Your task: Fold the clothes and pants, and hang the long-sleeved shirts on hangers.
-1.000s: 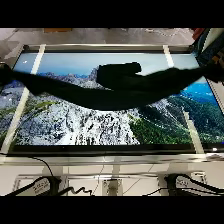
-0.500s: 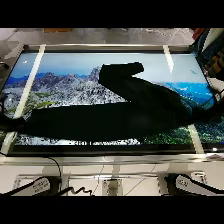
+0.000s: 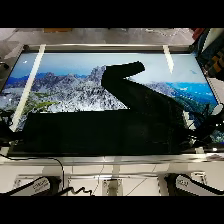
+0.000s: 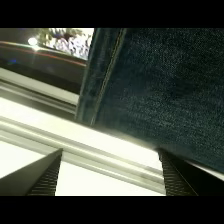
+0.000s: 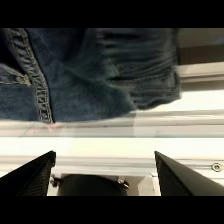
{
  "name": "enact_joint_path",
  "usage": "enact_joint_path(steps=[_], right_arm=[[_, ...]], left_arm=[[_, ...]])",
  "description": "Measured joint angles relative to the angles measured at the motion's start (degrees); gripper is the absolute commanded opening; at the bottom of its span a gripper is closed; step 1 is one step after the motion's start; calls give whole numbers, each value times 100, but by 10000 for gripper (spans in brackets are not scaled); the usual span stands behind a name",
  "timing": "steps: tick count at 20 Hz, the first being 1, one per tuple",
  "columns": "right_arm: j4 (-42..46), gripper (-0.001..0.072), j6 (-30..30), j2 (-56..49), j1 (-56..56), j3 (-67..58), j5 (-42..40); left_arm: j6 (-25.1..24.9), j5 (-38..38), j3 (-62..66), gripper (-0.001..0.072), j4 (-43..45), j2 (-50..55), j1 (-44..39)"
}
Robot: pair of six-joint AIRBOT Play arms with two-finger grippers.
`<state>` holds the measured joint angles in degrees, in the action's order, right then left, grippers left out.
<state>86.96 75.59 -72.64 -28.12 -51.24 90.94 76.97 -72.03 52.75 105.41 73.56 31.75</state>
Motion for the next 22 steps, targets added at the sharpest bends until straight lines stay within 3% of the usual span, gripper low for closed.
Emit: enact_joint_path(steps=[6,9,12,14,17,22], right_arm=[[-35,687,317,9,4,-544,-542],[-341,684,629,9,7,-951,-1255],[-1377,564,389,4,188,-1228,-2026],[-2131,564,-48,-2,634,-1342,-2527],[-2511,557,-376,-127,1687,-1510,-3510],[-2050,557,-275,-1316,3565,-2656,-4535]], left_arm=[[232,483,507,700,-308,-413,-437],[332,992,1045,701,-1067,-566,-820],[367,1606,1340,701,-2004,-619,-1338],[385,1998,1427,701,-2365,-625,-1727],[398,2365,1491,701,-2645,-632,-2227],[404,2575,1519,700,-2822,-636,-2588]])
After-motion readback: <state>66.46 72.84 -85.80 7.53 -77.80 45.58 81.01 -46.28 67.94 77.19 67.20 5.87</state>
